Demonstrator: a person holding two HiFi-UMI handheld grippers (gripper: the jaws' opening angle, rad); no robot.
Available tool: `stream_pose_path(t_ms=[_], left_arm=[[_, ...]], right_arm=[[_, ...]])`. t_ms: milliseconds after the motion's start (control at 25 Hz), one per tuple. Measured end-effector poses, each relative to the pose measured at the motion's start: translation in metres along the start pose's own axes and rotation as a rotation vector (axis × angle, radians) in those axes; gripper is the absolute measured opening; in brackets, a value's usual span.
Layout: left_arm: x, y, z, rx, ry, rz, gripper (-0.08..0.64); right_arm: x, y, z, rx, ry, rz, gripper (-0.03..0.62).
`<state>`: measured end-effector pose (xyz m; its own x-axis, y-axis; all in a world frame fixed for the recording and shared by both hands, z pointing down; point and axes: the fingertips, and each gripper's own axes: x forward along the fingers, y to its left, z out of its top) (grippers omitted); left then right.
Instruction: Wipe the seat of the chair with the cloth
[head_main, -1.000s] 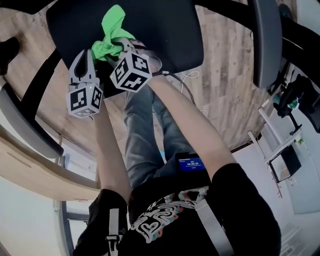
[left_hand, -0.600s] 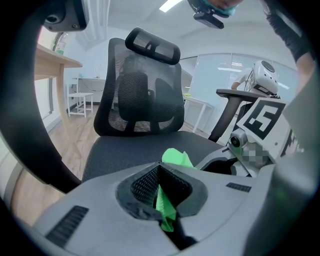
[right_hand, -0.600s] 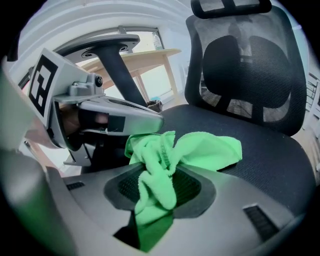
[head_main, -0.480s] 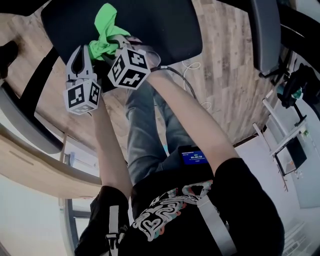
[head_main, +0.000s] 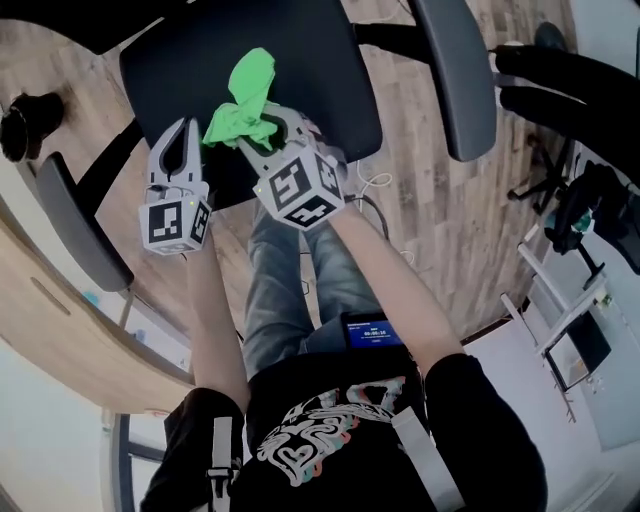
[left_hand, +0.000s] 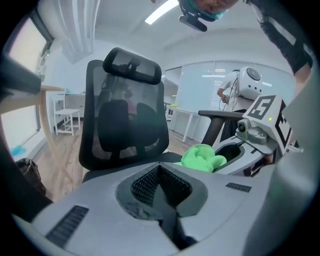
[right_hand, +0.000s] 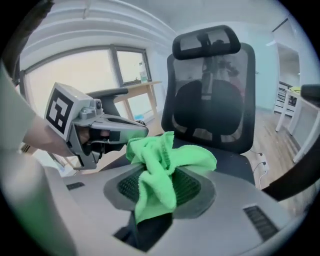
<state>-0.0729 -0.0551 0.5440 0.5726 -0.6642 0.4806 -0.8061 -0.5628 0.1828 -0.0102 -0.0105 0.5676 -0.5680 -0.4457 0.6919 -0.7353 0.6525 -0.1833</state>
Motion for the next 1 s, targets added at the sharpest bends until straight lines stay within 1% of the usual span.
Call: stream_pose_path(t_ms=[120, 280, 320, 440, 520, 680, 880, 1000], left_arm=[[-0.003, -0.016, 0.027, 0.032, -0.037, -0.020, 0.001], [-0.017, -0.021, 0.040, 0.053, -0.070, -0.010, 0.002], [-0.020, -0.024, 0.049, 0.057, -0.076, -0.003, 0.002], [-0.033, -0.038, 0.094, 0.081, -0.109, 0.003, 0.002], [-0.046, -0.050, 0.114, 0.097, -0.124, -0.004, 0.002], [-0.074, -0.074, 0.136, 0.106, -0.125, -0.021, 0.002], [-0.105, -0.087, 0.197, 0.137, -0.175, -0.007, 0.002], [-0.120, -0.090, 0.222, 0.139, -0.198, 0.003, 0.002]], right_arm=[[-0.032, -0.010, 0.015, 0.025, -0.055, -0.024, 0.147], [-0.059, -0.009, 0.032, 0.003, -0.115, -0.045, 0.147], [-0.069, -0.011, 0.040, 0.000, -0.134, -0.049, 0.147], [-0.104, -0.017, 0.069, -0.005, -0.193, -0.057, 0.147], [-0.124, -0.012, 0.079, -0.027, -0.202, -0.053, 0.147], [-0.166, 0.000, 0.087, -0.041, -0.193, -0.070, 0.147], [-0.217, 0.004, 0.131, -0.069, -0.250, -0.084, 0.147], [-0.241, 0.009, 0.151, -0.084, -0.276, -0.082, 0.147]])
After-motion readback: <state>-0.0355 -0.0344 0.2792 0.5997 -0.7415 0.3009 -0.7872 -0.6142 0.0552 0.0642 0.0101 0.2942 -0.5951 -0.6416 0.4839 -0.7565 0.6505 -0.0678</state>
